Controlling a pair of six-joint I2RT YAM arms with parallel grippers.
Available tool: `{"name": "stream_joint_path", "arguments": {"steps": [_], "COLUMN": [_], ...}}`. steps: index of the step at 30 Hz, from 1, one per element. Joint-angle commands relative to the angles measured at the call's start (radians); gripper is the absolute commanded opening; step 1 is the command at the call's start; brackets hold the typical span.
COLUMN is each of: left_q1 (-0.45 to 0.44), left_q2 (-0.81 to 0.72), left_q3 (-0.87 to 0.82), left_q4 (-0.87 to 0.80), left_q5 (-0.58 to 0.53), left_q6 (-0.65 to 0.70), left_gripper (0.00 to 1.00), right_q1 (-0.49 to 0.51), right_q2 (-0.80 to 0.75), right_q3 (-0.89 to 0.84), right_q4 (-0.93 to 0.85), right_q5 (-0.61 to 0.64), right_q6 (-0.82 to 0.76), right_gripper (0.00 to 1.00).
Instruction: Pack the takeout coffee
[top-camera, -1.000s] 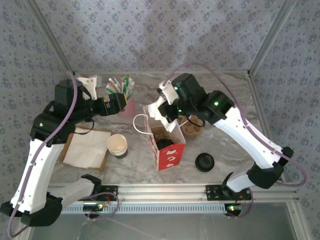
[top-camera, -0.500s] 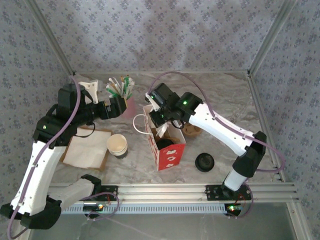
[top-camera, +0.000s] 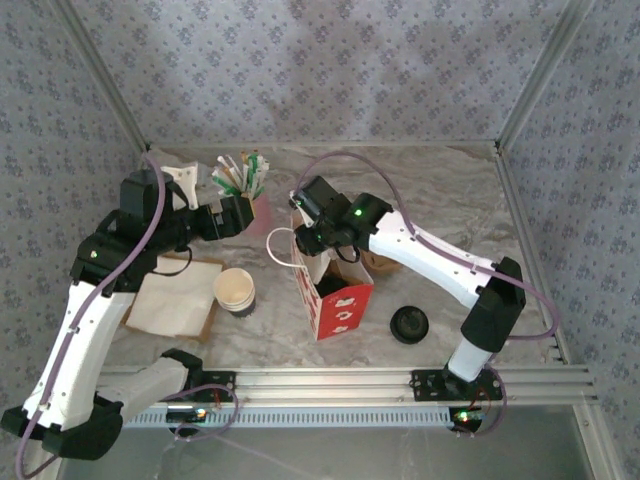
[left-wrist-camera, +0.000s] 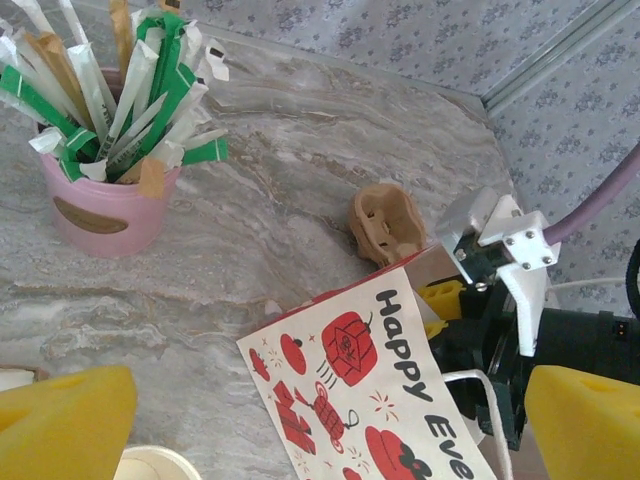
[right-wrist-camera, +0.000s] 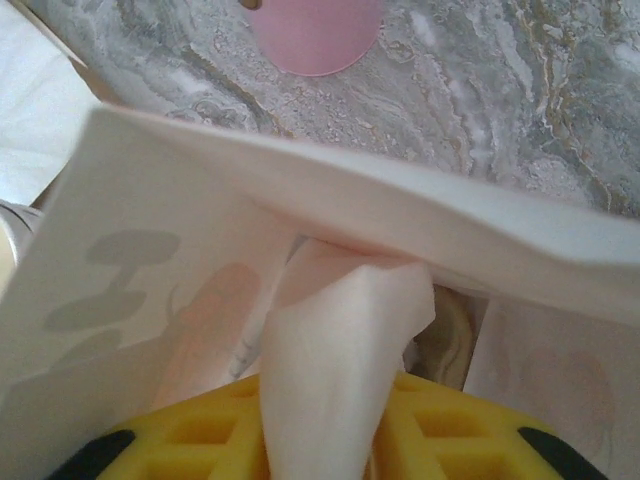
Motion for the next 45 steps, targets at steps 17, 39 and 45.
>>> {"name": "stream_joint_path", "arguments": {"steps": [17, 39, 45], "left_q1": [0.005, 0.007, 0.01], "left_q2": [-0.023, -0.201, -0.164], "left_q3": [-0.008, -0.133, -0.185], "left_q4": [0.022, -0.07, -0.056], "left_q5": [-0.005, -0.134, -0.073], "left_q6": [-0.02, -0.087, -0.122], "left_gripper": [0.99, 0.67, 0.55], "right_q1": [0.002, -0.05, -0.149], "right_q2": [-0.054, -0.478, -0.654], "right_q3": [0.114, 0.044, -0.148], "right_q4": [-0.093, 0.013, -0.003], "right_q5": [0.006, -0.106, -0.109], "right_q6": [0.001, -0.003, 0.04], "right_gripper": [0.41, 0.77, 0.79]}}
